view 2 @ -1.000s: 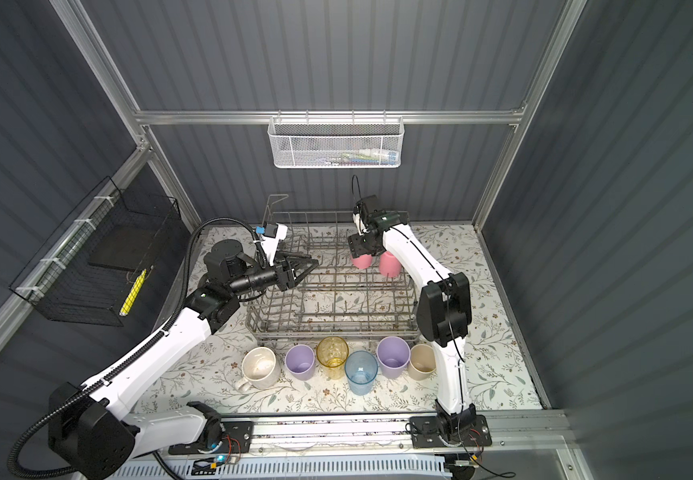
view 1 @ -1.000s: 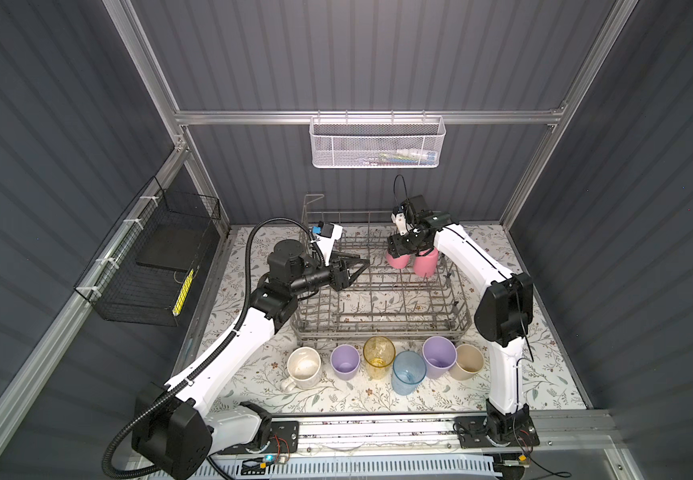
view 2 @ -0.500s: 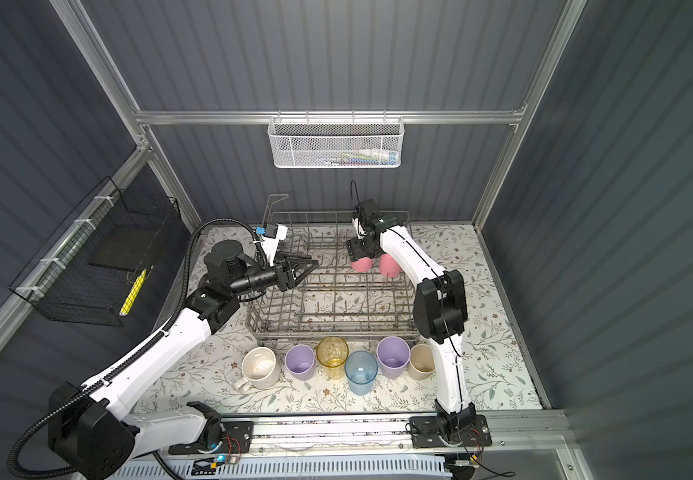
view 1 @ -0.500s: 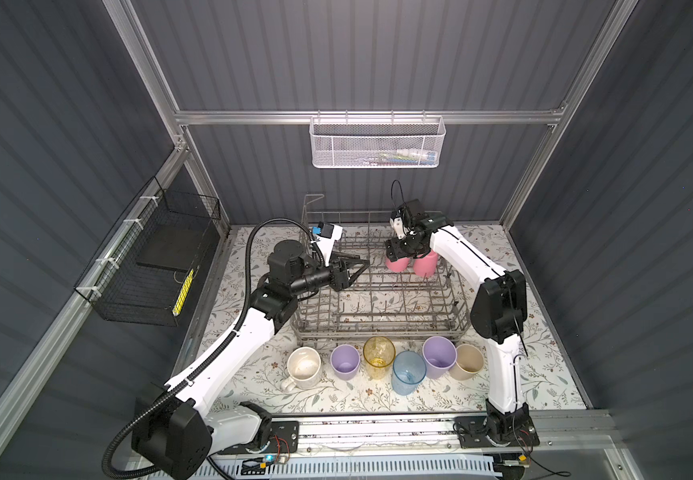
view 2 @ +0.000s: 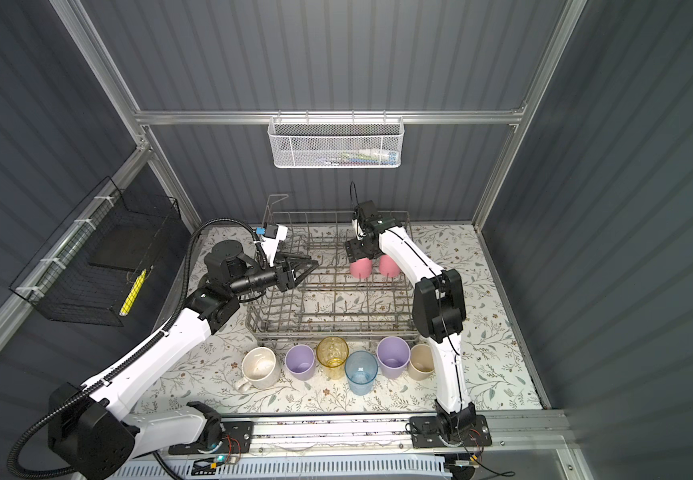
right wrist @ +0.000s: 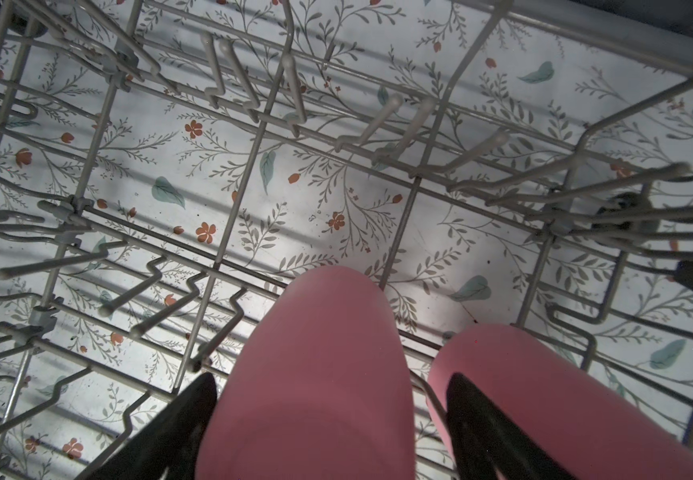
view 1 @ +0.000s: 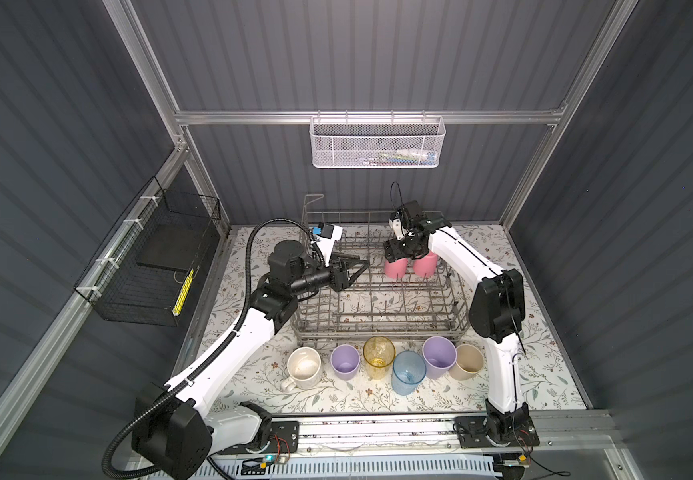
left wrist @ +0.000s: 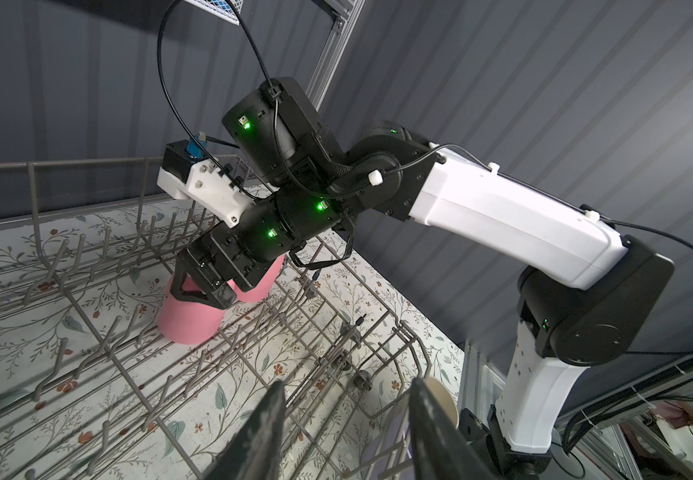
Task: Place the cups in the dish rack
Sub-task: 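Lower the held cup onto the rack tines beside the first pink cup, then open the right gripper and lift it away from the pink cups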
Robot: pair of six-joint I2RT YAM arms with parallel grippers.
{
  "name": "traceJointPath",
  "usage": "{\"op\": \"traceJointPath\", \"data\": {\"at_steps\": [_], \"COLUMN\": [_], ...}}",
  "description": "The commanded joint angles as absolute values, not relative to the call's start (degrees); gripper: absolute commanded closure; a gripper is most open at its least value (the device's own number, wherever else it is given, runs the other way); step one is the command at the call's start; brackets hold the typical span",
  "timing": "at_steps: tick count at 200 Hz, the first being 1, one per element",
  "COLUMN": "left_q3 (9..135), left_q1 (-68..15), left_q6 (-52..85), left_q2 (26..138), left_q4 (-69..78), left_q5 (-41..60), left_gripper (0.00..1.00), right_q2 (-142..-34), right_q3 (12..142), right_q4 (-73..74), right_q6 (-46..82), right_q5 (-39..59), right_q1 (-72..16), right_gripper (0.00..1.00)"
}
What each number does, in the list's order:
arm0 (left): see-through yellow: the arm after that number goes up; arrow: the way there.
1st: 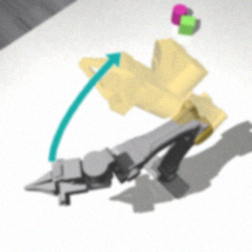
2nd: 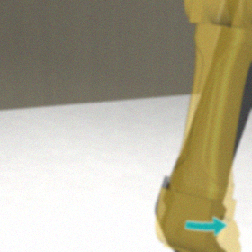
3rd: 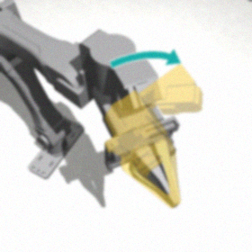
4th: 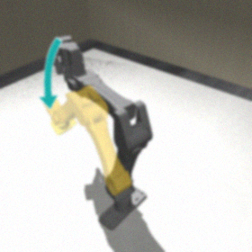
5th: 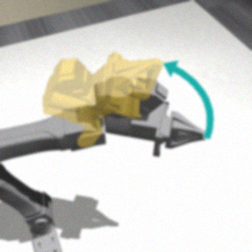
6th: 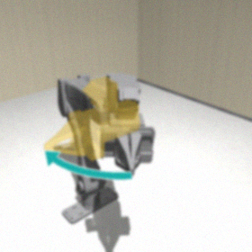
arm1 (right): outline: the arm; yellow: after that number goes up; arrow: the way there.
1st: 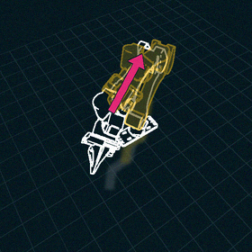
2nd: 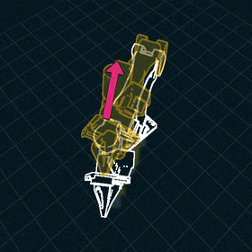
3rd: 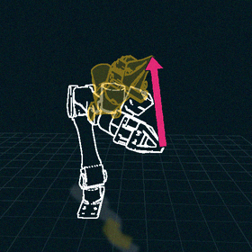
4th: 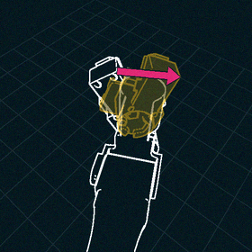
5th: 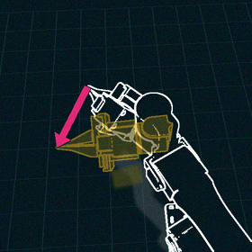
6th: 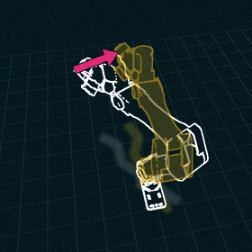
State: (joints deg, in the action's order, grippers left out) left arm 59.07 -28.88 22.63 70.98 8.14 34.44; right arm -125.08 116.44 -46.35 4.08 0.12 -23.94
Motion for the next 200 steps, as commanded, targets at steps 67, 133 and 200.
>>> {"op": "traceJointPath", "data": {"at_steps": [67, 133, 200], "left_q3": [58.4, 59.1, 62.7], "left_q1": [-28.7, -28.7, -28.7], "left_q6": [21.3, 21.3, 16.7], "left_q2": [69.5, 69.1, 63.3], "left_q4": [7.4, 6.0, -12.3], "left_q5": [33.9, 32.6, 21.5], "left_gripper": [0.51, 0.5, 0.48], "right_q2": [-119.6, -111.9, -98.8], "right_q3": [113.1, 109.3, 99.3], "right_q4": [-44.5, -42.5, -35.4], "right_q6": [4.7, 5.6, 6.3], "right_q5": [-2.0, 0.1, 2.5], "right_q1": [-23.9, -24.0, -24.0], "right_gripper": [0.07, 0.03, 0.01]}}
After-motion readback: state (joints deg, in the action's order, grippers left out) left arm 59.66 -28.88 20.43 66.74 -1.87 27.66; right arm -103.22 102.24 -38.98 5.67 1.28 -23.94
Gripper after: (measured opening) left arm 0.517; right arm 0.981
